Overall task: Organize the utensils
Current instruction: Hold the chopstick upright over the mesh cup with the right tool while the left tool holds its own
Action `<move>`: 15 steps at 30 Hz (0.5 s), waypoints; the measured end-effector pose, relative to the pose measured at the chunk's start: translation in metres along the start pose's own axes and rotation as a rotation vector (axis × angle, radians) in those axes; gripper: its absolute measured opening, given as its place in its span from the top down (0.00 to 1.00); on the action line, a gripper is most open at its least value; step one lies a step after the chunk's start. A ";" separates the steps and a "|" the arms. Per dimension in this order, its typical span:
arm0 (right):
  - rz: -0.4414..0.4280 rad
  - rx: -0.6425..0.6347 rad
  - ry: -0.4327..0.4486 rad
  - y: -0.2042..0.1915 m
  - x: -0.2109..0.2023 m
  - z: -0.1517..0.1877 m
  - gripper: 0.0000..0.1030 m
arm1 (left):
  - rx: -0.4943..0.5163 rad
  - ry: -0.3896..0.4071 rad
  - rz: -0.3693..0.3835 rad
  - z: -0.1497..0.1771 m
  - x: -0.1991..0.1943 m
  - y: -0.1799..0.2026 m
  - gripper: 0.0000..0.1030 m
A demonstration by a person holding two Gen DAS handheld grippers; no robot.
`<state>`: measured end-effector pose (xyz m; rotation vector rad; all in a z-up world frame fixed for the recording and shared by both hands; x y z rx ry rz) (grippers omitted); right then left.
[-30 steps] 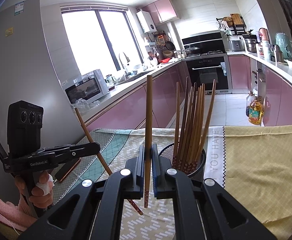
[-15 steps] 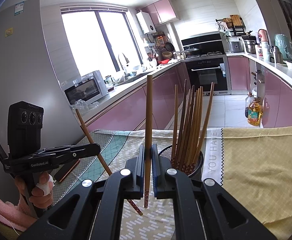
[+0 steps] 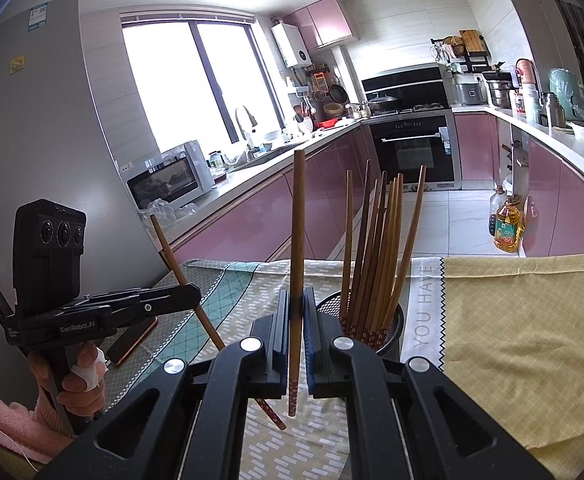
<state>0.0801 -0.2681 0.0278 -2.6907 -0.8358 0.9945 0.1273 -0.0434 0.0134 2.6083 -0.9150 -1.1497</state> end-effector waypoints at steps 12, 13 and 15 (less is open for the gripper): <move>0.003 0.000 0.002 0.003 -0.002 -0.002 0.95 | 0.006 0.001 -0.003 -0.001 0.000 0.001 0.93; 0.002 0.000 0.003 0.003 -0.003 -0.002 0.95 | 0.005 0.001 -0.002 -0.001 0.000 0.000 0.93; 0.004 -0.001 0.004 0.004 -0.003 -0.003 0.95 | 0.007 0.002 -0.002 -0.001 0.000 0.000 0.93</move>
Point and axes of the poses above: each gripper's, at about its wrist camera, not at the fingertips, and x roughly the way its jaws point, y to its right, z to its underside, the point moved 3 cm from there along x, roughly the way its jaws point, and after that the axes turned 9 degrees about -y, right-handed, at the moved point
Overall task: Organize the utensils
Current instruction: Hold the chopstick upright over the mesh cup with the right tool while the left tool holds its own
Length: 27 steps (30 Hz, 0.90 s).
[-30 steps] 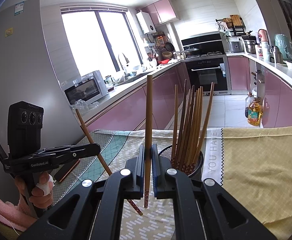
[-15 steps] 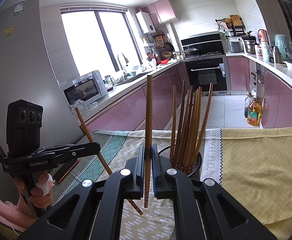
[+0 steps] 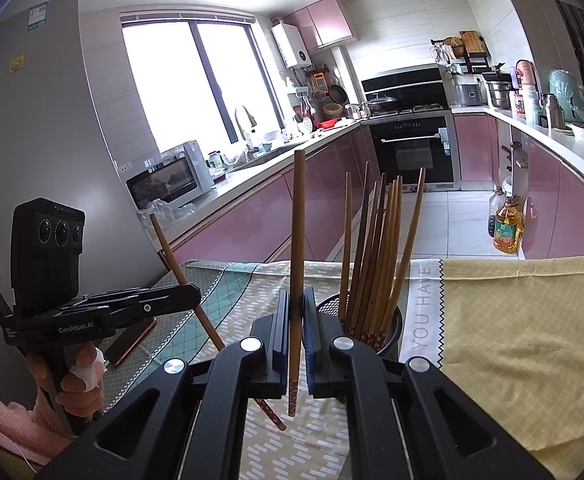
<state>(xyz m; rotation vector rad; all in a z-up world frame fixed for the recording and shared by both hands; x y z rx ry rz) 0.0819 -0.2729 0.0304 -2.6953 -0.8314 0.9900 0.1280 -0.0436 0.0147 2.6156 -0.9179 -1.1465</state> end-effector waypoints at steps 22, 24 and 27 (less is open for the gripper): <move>-0.004 0.000 0.003 0.003 -0.001 -0.004 0.95 | 0.023 0.001 0.001 -0.006 0.001 0.003 0.93; -0.005 0.000 0.006 0.004 -0.002 -0.007 0.95 | 0.027 0.002 0.002 -0.006 0.000 0.004 0.93; -0.006 -0.002 0.008 0.003 0.000 -0.011 0.95 | 0.032 0.003 0.002 -0.007 -0.001 0.005 0.93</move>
Point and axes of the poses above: each gripper's, at about its wrist camera, not at the fingertips, and x roughly the way its jaws point, y to its right, z to its underside, the point moved 3 cm from there along x, roughly the way its jaws point, and after that the axes turned 9 degrees about -y, right-handed, at the moved point
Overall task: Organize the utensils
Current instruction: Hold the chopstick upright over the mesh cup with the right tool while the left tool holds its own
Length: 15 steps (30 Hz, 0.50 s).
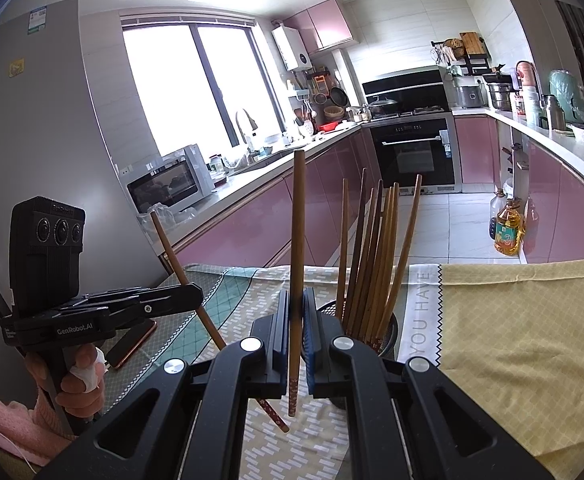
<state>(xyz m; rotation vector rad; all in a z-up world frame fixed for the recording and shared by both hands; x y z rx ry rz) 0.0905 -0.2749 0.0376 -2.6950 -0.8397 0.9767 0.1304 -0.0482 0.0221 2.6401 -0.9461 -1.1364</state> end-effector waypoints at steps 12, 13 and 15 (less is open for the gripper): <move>-0.005 -0.006 0.004 0.000 0.002 0.000 0.95 | 0.018 -0.004 -0.009 -0.003 0.002 0.005 0.93; -0.005 -0.006 0.005 0.000 0.002 0.000 0.95 | 0.020 -0.004 -0.010 -0.005 0.003 0.007 0.93; -0.006 -0.008 0.007 -0.001 0.002 -0.002 0.95 | 0.023 -0.003 -0.011 -0.007 0.003 0.010 0.93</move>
Point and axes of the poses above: each gripper's, at about its wrist camera, not at the fingertips, and x roughly the way its jaws point, y to its right, z to its underside, the point moved 3 cm from there along x, roughly the way its jaws point, and after that the axes turned 9 degrees about -y, right-handed, at the moved point
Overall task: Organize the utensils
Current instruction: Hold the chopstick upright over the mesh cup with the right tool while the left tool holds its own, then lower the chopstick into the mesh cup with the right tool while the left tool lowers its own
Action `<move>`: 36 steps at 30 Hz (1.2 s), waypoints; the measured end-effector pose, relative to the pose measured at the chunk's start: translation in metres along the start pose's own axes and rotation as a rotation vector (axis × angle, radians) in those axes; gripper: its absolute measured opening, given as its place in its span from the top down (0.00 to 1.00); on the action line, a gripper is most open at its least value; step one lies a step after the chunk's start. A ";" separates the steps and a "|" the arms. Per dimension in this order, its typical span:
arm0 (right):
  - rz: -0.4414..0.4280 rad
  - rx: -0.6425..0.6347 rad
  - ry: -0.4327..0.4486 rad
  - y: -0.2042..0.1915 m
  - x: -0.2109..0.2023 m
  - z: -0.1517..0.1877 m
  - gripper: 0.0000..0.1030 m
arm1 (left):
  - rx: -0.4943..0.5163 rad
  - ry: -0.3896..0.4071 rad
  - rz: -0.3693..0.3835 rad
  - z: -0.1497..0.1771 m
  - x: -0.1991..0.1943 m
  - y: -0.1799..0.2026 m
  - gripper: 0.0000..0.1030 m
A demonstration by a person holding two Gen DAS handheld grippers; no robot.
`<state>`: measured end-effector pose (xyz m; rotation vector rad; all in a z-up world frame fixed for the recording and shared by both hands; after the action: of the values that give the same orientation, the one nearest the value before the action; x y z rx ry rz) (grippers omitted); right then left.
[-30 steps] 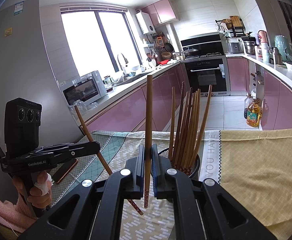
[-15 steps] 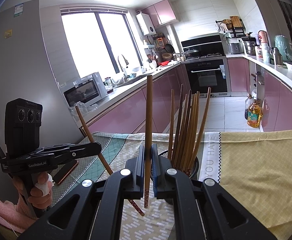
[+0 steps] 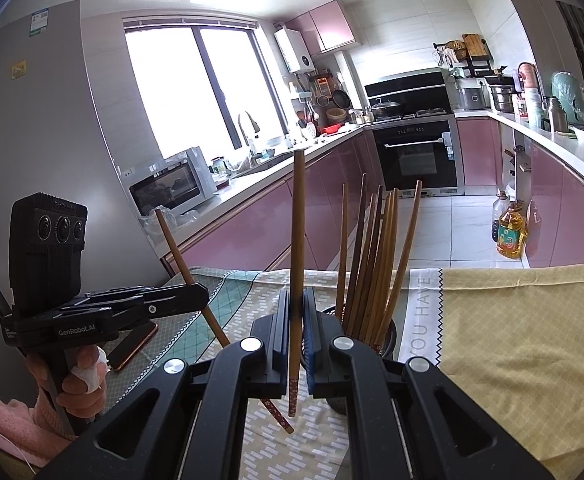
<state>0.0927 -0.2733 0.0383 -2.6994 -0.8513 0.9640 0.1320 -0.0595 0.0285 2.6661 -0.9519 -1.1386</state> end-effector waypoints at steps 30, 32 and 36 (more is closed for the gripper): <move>0.005 -0.022 0.049 0.002 -0.004 -0.016 0.95 | 0.045 0.060 -0.001 -0.020 -0.013 0.010 0.93; 0.006 -0.020 0.052 0.003 -0.006 -0.016 0.95 | 0.045 0.063 0.003 -0.020 -0.014 0.011 0.93; 0.007 -0.019 0.057 0.003 -0.006 -0.017 0.95 | 0.049 0.067 0.004 -0.021 -0.016 0.012 0.93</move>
<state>0.1014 -0.2782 0.0540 -2.7339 -0.8450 0.8806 0.1319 -0.0629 0.0572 2.7207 -0.9851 -1.0312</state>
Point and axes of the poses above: each gripper's, at about its wrist camera, not at the fingertips, and x roughly the way its jaws point, y to its right, z to its underside, the point moved 3 cm from there along x, roughly the way its jaws point, and after that the axes turned 9 degrees about -y, right-handed, at the moved point
